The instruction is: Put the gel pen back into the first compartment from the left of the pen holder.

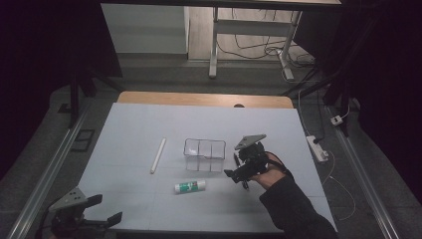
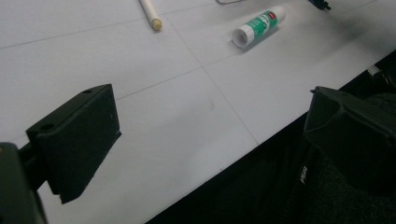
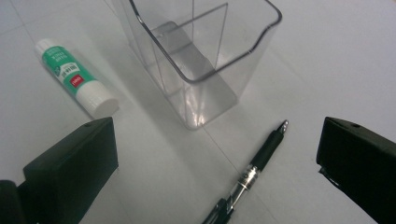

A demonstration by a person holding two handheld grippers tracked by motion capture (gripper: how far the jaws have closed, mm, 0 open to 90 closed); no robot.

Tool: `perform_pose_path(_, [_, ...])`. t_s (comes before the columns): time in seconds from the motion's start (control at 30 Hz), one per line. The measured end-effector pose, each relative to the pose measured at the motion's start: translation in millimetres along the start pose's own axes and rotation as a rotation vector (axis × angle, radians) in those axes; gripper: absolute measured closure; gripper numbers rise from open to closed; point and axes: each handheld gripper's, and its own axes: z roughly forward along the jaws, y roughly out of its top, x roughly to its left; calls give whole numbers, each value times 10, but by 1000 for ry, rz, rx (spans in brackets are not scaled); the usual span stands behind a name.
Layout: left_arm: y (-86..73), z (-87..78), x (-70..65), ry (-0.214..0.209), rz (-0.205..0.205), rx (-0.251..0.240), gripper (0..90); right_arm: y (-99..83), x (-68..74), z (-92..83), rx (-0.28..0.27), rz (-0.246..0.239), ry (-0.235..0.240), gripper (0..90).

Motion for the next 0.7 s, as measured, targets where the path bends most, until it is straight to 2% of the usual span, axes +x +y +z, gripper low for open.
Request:
perform_pose_path(0.3, [-1,-1,-8,2,3,0,32,-120,-72,68,32,29,5,0])
perform_pose_path(0.37, [-1,-1,-9,2,3,0,32,-143,-86,90,41,27,-5,0])
perform_pose_path(0.63, [-1,-1,-10,2,4,0,32,-253,-141,218,88,65,-42,0])
perform_pose_path(0.7, [-1,-1,-10,2,4,0,32,-286,-171,259,105,90,-45,0])
